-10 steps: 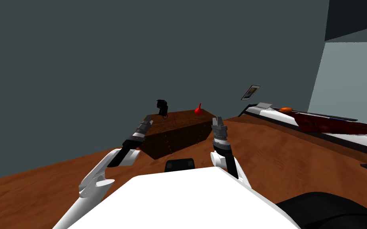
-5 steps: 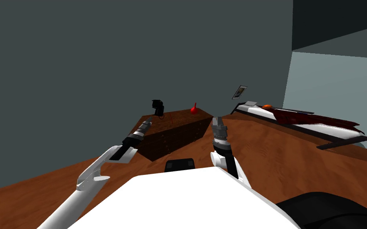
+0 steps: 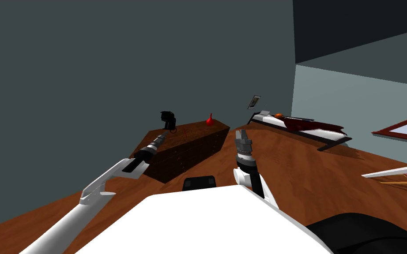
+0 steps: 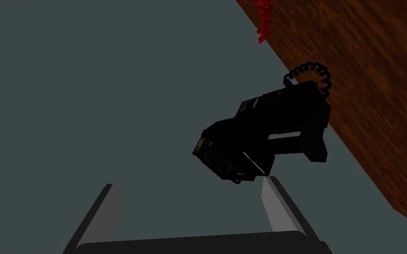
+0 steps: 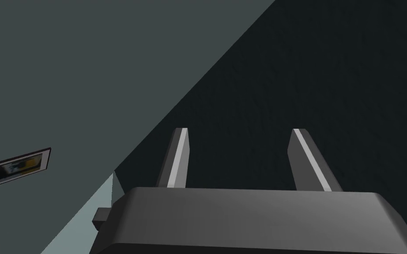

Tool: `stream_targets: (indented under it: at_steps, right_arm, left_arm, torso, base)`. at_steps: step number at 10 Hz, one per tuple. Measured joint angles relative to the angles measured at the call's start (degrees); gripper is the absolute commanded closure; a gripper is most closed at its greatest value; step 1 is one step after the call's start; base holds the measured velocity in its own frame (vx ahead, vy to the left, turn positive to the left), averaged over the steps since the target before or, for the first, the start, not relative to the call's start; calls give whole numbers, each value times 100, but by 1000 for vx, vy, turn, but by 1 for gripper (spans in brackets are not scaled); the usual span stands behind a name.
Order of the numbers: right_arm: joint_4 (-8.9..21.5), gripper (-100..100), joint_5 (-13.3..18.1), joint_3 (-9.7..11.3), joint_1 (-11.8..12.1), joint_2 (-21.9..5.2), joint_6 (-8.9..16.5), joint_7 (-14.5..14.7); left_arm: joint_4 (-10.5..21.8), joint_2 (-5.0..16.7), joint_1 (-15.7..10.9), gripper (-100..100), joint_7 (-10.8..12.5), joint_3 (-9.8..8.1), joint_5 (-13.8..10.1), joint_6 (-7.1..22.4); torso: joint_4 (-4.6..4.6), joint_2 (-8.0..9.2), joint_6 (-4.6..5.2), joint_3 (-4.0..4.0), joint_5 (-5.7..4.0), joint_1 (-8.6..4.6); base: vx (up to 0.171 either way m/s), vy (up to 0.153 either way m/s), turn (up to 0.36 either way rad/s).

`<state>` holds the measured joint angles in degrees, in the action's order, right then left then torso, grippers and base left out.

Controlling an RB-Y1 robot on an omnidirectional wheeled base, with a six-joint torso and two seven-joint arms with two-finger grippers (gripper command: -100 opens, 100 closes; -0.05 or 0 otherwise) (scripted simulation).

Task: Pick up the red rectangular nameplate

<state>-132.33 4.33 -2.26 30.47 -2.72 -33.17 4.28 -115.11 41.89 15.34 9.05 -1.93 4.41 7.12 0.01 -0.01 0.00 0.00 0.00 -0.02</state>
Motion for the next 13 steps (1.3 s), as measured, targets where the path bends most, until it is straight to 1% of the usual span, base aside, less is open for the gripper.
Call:
stream_targets:
  at_steps: [2, 4, 5, 6, 7, 8, 9, 10, 11, 12, 13]
  right_arm:
    - [0, 0, 0, 0, 1, 0, 0, 0]
    - [0, 0, 0, -1, 1, 0, 0, 0]
    - [0, 0, 0, 0, 0, 0, 0, 0]
    - [0, 0, 0, -1, 2, 0, 0, 0]
    - [0, 0, 0, 0, 1, 0, 0, 0]
    - [0, 0, 0, 0, 1, 0, 0, 0]
    - [0, 0, 0, -1, 2, 0, 0, 0]
    - [0, 0, 0, -1, 1, 0, 0, 0]
    - [0, 0, 0, 0, 1, 0, 0, 0]
    - [0, 0, 0, 0, 2, 0, 0, 0]
    - [-1, 0, 0, -1, 3, 0, 0, 0]
  left_arm:
    - [328, 260, -142, -100, 11, 81, 7, 214]
    - [492, 483, -171, -100, 21, 121, 3, 454]
    - [729, 585, -231, -100, 22, 170, 15, 501]
    - [784, 685, -251, -100, 33, 183, -7, 578]
    - [823, 814, -226, -100, 43, 196, -15, 732]
    - [984, 1004, -281, -100, 63, 248, -65, 900]
    - [1129, 1126, -334, -100, 78, 284, -97, 980]
    - [1256, 1283, -349, -100, 90, 321, -132, 1100]
    - [1444, 1391, -345, -100, 85, 369, -115, 1208]
    - [1697, 1527, -305, -100, 86, 400, -119, 1242]
    - [1747, 1628, -310, -100, 94, 429, -154, 1350]
  torso:
    - [0, 0, -4, 0, -1, -4]
    - [-1, -6, -4, -3, -1, -3]
    - [-2, -10, 0, -6, 0, -3]
    - [-2, -9, -7, -5, 0, 1]
    - [-3, -13, -1, -7, -1, -4]
    - [-5, -24, 1, -14, -3, -11]
    - [-5, -22, -7, -13, -2, -5]
    - [-5, -21, -3, -12, -1, -2]
    - [-7, -30, -1, -17, -2, -10]
    - [-8, -33, -2, -20, -3, -12]
    - [-6, -28, -8, -16, -2, -4]
  base:
    - [0, -46, -157]
    - [18, -38, -193]
    - [20, -25, -89]
    - [34, -41, -209]
    - [66, -64, -351]
    - [53, -38, -100]
    - [51, -34, -173]
    - [81, -60, -339]
    - [89, -63, -361]
    - [70, -25, -91]
    - [99, -15, -180]
